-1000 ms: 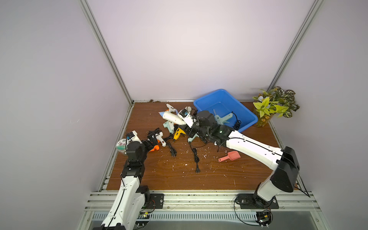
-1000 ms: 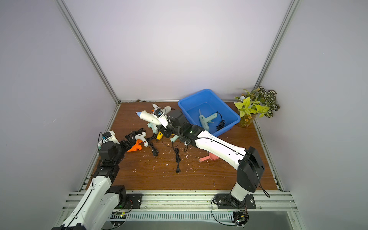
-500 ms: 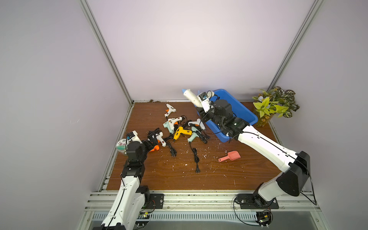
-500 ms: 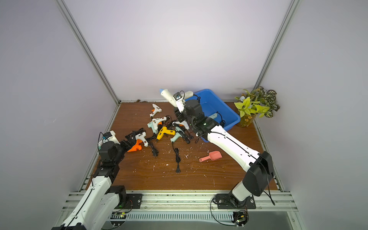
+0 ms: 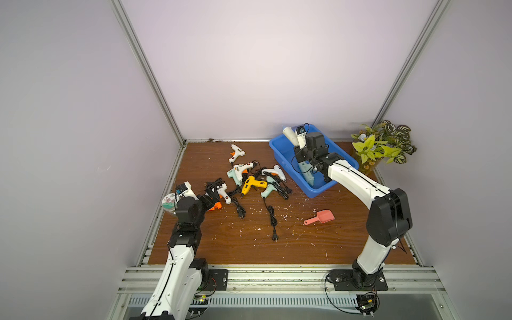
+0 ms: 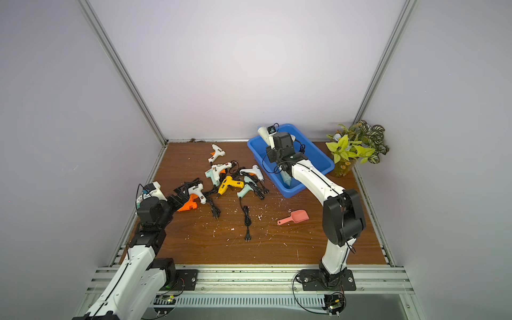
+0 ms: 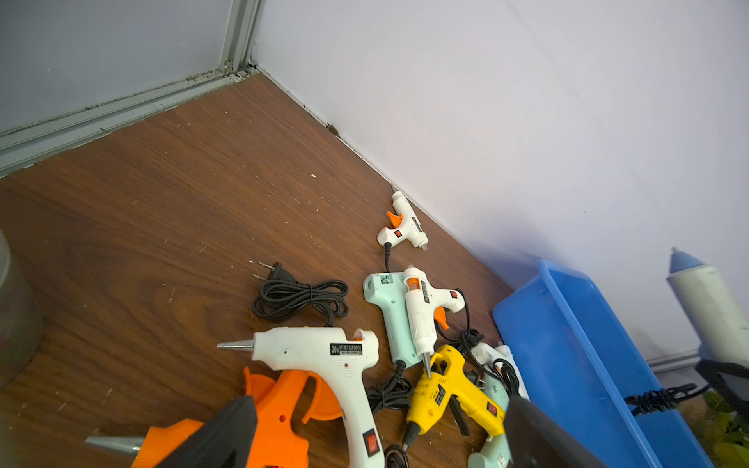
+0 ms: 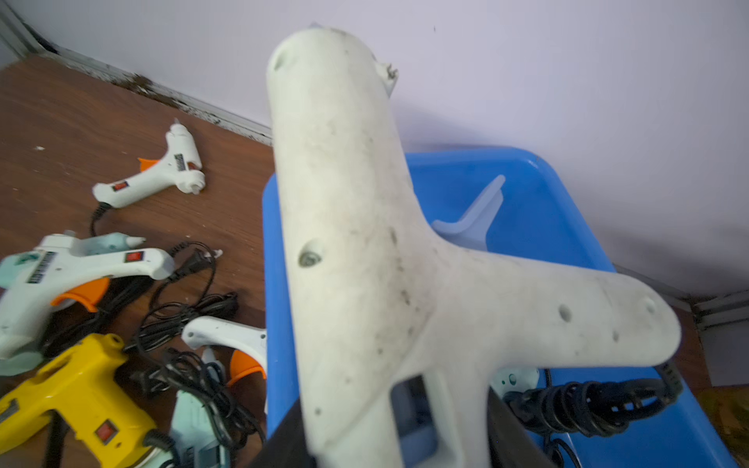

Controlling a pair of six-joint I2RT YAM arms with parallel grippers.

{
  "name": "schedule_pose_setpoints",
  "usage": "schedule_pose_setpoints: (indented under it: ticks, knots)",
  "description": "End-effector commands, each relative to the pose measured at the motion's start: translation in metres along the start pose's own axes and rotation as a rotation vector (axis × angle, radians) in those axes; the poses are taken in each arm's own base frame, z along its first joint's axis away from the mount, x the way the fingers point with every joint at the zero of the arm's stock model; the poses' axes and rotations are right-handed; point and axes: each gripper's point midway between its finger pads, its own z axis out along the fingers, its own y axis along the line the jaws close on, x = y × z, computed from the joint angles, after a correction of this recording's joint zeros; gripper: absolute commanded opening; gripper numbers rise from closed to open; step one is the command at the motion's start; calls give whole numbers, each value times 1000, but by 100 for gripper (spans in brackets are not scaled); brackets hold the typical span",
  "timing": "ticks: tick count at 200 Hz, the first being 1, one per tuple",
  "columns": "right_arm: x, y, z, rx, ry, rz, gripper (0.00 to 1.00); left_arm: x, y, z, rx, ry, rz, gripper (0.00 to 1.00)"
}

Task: Put the hot melt glue gun into the storage box
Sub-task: Place the hot melt adhesive gun in the storage box.

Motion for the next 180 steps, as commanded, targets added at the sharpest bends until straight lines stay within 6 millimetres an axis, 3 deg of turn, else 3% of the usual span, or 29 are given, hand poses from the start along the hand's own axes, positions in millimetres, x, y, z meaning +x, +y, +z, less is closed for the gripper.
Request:
schedule_pose_setpoints:
  ticks: [1, 133, 180]
  knots:
    - [-38, -16, 2, 37, -95, 65, 0, -15, -9, -4, 18, -39, 5, 100]
    - [45, -29, 116, 7, 197, 111, 0, -14, -5, -2, -1, -36, 13, 100]
    - [69, -25, 131, -1, 287, 120, 0, -16, -4, -3, -8, -42, 15, 100]
